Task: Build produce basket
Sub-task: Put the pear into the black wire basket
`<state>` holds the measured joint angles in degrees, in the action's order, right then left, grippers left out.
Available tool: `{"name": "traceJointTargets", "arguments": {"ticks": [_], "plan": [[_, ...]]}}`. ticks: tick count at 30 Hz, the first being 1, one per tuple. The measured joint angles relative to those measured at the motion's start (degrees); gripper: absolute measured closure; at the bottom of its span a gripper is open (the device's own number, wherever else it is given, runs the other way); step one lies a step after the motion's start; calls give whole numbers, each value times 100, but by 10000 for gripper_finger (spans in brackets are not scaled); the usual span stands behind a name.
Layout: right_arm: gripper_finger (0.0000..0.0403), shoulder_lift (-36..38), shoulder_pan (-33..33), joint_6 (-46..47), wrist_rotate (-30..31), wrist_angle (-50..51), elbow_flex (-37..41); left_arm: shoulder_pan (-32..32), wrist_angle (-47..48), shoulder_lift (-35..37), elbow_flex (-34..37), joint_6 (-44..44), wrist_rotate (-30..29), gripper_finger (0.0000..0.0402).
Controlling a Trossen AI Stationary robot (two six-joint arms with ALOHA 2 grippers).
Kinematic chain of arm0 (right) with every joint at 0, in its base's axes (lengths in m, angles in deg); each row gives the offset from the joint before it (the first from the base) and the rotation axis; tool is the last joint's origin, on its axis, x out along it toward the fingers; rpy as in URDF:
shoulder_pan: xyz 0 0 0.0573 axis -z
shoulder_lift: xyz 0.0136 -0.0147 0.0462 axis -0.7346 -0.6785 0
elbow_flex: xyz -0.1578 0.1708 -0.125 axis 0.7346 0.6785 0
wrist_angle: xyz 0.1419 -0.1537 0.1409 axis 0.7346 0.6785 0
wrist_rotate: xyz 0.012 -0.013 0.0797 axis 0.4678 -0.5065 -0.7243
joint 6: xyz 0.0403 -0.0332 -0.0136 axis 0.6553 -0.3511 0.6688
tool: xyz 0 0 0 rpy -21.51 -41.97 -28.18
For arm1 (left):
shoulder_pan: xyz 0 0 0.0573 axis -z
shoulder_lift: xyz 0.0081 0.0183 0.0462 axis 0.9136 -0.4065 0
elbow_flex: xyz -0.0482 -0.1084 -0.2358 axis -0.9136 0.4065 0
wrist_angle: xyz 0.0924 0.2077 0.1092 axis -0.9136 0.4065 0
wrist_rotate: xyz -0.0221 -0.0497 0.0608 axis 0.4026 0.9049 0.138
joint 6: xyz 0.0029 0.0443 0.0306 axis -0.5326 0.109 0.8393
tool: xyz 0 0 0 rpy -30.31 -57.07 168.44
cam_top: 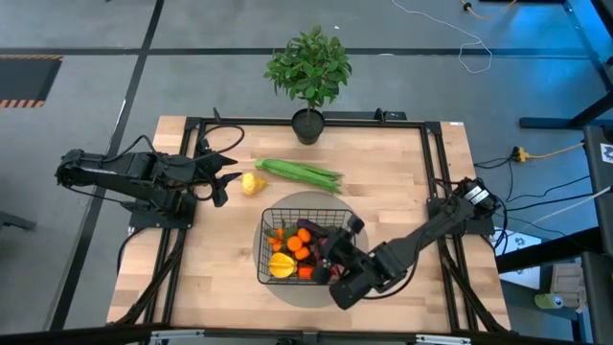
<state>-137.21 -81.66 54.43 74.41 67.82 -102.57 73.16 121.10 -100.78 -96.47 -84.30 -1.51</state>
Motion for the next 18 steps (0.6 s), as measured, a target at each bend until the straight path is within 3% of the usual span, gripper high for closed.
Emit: {"name": "traceJointTargets", "arguments": {"ticks": [9,18], "plan": [[267,0,117,23,-45,-6,-1,1,0,-1,0,-29,2,241],[267,-2,122,12,-156,26,1,1,-2,-112,0,-772,1,241]]}}
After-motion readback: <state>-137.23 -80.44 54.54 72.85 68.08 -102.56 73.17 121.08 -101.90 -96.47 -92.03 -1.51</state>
